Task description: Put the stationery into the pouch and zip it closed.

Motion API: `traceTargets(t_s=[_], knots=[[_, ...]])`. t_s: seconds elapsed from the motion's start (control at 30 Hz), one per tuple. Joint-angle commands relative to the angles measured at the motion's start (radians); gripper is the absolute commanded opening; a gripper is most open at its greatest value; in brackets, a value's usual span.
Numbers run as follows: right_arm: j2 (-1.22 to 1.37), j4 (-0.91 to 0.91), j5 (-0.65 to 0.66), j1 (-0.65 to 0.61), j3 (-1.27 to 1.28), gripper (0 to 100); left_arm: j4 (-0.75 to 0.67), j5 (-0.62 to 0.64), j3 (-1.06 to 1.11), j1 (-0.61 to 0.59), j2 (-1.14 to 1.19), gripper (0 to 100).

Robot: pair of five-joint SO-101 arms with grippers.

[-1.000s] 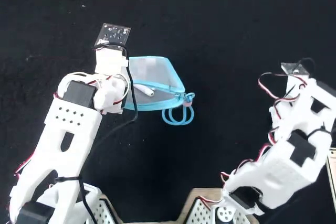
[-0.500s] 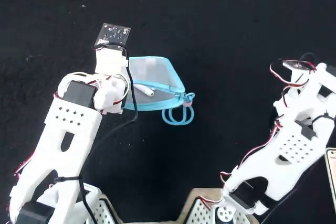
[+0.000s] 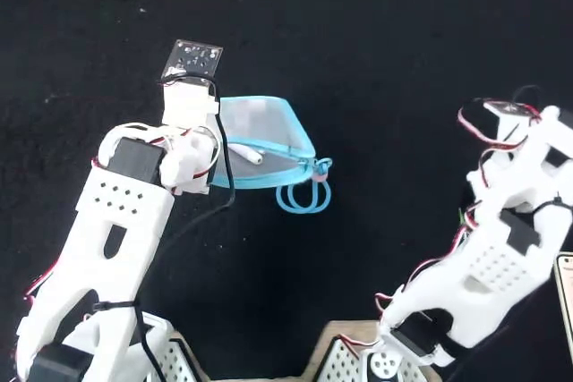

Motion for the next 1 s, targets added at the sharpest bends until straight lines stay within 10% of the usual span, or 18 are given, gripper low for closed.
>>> traceTargets(t_s=[0.0,0.2,0.97], knots=[[-0.156,-0.167,0.008,-0.046,0.148,13.0,0.017,0.005,0.033,-0.010,0.012,3],[-0.211,-0.359,0.011,-0.049,0.272,13.0,0.017,0.005,0.036,-0.010,0.012,3],[-0.113,-0.207,0.120,-0.034,0.211,13.1,0.017,0.005,0.036,-0.010,0.012,3]])
